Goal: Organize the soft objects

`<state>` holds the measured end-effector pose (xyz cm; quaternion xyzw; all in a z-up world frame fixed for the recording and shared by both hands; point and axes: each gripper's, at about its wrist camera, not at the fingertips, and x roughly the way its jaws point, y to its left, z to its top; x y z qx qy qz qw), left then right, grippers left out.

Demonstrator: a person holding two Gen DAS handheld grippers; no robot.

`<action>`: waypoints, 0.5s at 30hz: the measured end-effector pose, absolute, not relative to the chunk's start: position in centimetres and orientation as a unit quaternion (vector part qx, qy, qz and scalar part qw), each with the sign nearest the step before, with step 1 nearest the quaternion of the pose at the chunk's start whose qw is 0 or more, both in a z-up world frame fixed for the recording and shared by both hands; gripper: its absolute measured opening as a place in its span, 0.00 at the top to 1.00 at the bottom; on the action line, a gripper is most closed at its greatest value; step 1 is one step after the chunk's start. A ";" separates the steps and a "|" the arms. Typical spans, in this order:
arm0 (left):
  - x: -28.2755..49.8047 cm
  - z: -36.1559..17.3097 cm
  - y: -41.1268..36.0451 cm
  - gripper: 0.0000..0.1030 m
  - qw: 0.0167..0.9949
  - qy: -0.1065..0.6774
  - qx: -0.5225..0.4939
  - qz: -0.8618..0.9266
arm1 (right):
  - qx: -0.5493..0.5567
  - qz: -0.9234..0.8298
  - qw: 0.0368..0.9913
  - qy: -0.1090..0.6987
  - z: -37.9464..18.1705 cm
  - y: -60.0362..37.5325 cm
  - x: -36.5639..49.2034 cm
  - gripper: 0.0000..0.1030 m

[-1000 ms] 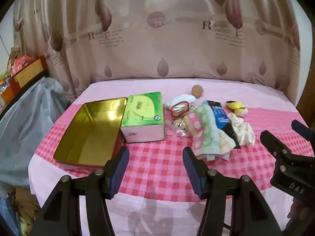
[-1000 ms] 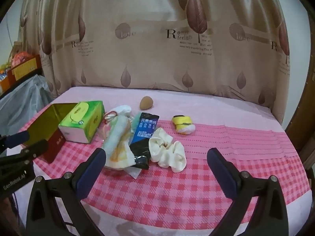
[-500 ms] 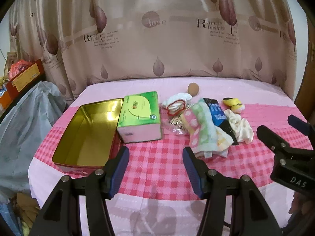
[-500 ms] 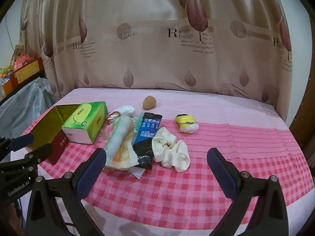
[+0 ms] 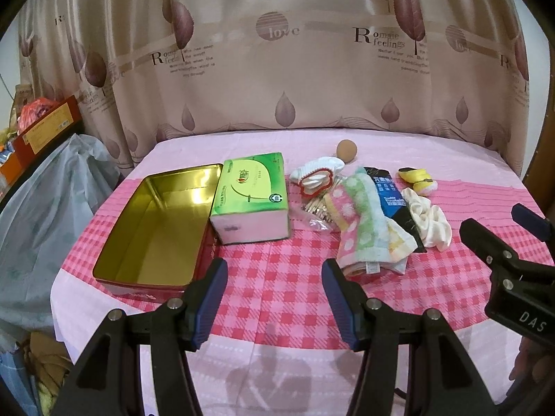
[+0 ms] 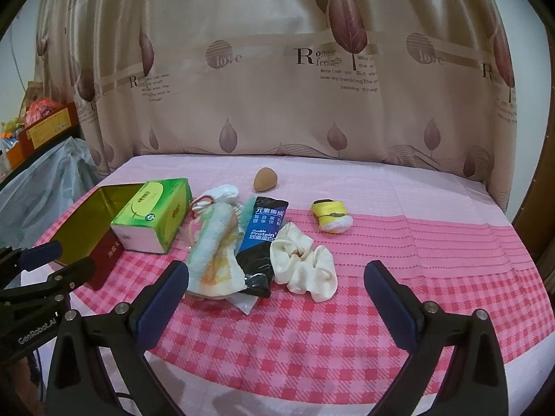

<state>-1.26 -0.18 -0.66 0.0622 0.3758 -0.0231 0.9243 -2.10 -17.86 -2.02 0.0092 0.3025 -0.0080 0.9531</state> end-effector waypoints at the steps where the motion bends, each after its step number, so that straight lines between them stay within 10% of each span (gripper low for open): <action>1: -1.2 -0.7 -0.1 0.44 0.924 0.377 0.062 -0.022 | 0.010 -0.007 0.953 0.303 -2.0 -17.8 -2.2 0.05; 15: -0.8 -1.0 0.2 0.44 0.919 0.390 0.049 -0.021 | 0.011 -0.006 0.952 0.305 -2.0 -17.8 -2.1 0.06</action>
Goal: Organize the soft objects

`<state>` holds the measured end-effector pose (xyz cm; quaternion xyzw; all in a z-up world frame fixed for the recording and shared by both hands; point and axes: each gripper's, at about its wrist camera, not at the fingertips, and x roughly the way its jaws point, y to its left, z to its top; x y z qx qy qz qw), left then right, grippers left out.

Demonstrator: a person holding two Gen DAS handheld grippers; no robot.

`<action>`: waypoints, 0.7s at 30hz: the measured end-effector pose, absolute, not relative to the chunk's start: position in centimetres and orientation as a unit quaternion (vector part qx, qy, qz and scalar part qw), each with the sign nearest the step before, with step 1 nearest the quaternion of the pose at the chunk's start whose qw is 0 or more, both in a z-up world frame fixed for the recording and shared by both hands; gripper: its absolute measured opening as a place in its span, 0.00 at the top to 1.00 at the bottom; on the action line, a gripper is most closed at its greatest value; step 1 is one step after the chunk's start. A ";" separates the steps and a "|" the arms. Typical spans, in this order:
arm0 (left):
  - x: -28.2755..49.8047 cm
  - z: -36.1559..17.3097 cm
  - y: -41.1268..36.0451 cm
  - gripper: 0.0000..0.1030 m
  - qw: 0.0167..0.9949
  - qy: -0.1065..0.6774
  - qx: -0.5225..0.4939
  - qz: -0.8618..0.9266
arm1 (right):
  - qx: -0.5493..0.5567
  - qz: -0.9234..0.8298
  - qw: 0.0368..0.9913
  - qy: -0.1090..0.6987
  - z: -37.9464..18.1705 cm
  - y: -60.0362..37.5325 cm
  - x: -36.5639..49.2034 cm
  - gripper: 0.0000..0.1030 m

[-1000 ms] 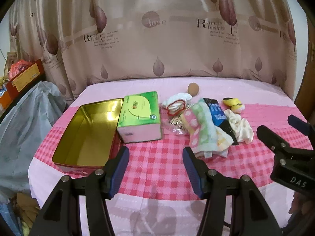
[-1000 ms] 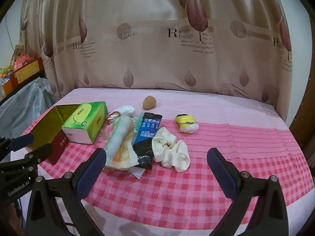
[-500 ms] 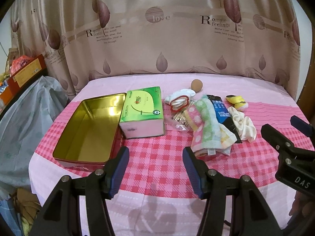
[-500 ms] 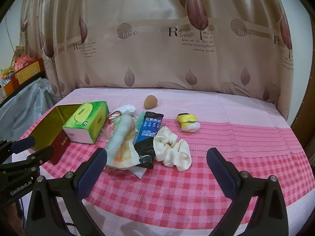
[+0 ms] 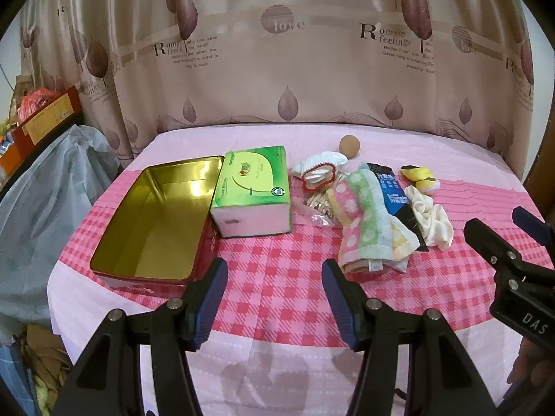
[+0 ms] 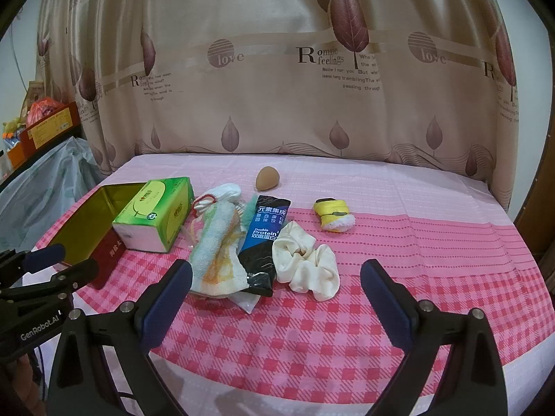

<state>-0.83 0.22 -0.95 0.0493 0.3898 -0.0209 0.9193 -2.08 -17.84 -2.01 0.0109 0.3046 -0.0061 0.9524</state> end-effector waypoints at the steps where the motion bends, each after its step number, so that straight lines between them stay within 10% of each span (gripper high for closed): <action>1: -0.8 -1.0 0.3 0.44 0.919 0.391 0.048 -0.021 | 0.011 -0.005 0.952 0.305 -2.0 -17.9 -2.1 0.06; 21: -0.5 -1.5 0.4 0.44 0.916 0.398 0.047 -0.022 | 0.015 0.000 0.951 0.308 -2.1 -17.8 -2.0 0.12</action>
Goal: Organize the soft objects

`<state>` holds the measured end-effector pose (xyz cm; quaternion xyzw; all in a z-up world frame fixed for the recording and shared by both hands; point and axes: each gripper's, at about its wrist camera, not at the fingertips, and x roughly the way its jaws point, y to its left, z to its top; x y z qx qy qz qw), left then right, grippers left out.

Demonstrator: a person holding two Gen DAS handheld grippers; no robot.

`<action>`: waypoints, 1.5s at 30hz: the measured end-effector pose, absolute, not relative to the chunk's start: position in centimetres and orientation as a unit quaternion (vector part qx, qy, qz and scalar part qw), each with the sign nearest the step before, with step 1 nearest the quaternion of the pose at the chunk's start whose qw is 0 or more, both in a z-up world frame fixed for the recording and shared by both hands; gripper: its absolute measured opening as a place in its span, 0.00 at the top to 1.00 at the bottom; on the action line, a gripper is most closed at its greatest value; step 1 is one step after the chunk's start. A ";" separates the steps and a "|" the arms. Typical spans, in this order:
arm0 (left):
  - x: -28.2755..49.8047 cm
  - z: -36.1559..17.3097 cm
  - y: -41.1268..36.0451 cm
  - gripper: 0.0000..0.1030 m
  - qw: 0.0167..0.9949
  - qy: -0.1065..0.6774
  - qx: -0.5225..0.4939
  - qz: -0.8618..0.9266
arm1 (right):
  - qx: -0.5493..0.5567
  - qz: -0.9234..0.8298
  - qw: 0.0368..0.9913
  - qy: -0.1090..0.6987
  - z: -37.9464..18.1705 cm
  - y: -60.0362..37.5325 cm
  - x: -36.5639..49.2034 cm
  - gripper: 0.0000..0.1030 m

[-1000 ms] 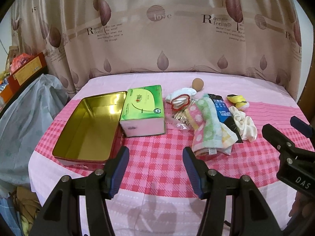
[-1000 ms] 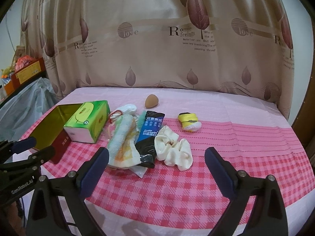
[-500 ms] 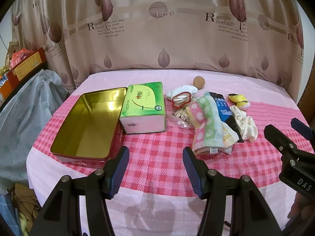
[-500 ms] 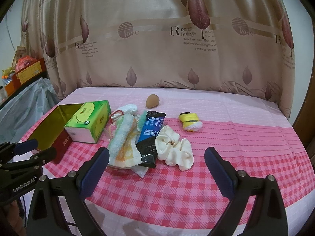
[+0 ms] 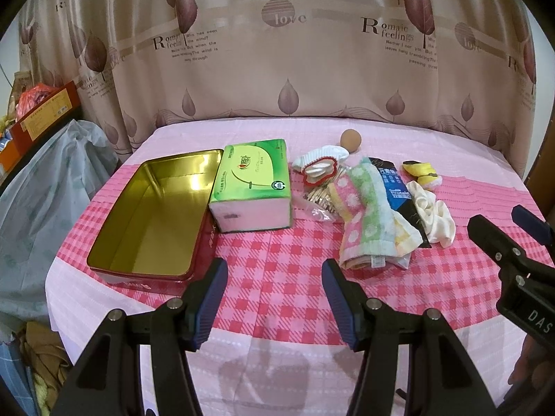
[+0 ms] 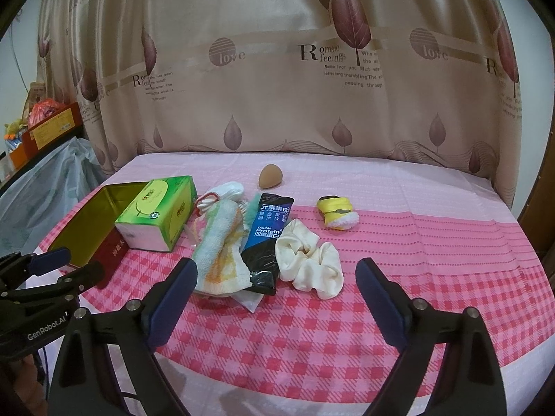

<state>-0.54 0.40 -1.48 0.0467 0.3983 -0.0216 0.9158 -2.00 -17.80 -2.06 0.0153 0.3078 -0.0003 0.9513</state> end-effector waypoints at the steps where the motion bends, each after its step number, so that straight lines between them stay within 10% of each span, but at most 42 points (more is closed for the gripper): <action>1: -0.5 -1.5 0.4 0.44 0.916 0.399 0.046 -0.022 | 0.015 -0.001 0.951 0.308 -2.1 -17.8 -2.0 0.12; 45: 4.1 -4.9 -1.4 0.44 0.890 0.442 0.064 -0.089 | 0.000 0.010 0.892 0.452 -11.0 -23.3 7.5 0.39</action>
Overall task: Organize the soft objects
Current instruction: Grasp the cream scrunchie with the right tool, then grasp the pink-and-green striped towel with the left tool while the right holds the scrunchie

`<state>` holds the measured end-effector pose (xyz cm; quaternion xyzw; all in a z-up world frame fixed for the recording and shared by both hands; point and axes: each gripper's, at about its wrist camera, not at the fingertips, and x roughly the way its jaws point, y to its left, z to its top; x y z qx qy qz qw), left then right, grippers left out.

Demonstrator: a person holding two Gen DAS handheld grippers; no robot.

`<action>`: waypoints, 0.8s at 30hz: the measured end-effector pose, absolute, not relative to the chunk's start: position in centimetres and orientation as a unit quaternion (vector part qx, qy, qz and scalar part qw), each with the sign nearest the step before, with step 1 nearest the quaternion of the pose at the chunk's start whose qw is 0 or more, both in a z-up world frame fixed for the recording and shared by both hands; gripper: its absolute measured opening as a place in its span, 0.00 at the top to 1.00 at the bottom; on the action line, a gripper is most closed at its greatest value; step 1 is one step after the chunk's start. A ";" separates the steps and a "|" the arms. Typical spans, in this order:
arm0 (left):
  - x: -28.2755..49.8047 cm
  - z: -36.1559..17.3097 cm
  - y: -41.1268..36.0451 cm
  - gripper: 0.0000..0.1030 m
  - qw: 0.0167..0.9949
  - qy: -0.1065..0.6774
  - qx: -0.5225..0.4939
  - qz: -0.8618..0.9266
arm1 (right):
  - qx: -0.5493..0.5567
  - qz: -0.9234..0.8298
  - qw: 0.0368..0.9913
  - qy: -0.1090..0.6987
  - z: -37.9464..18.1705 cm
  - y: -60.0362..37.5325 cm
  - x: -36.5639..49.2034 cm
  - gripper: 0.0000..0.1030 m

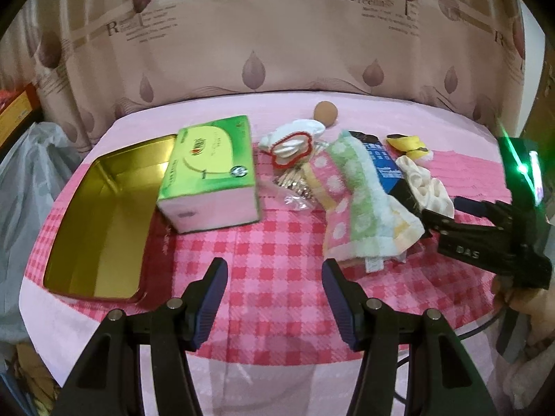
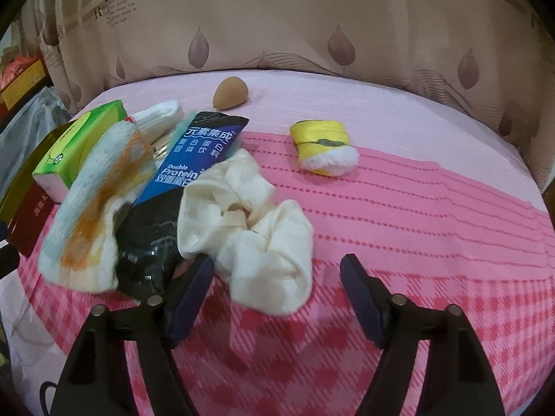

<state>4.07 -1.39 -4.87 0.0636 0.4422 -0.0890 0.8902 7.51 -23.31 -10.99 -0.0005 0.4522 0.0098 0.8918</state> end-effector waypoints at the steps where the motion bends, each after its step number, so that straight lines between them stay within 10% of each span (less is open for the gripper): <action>1: 4.3 -4.8 -1.7 0.44 0.889 0.443 0.065 -0.095 | 0.001 0.014 0.891 0.454 -11.2 -23.3 7.7 0.43; 8: 5.4 -4.0 -4.5 0.44 0.882 0.446 0.070 -0.135 | 0.023 0.025 0.888 0.459 -11.7 -23.9 7.7 0.87; 24: 9.7 -5.6 -8.3 0.44 0.850 0.495 0.062 -0.171 | 0.059 0.025 0.896 0.439 -9.7 -25.4 6.5 0.90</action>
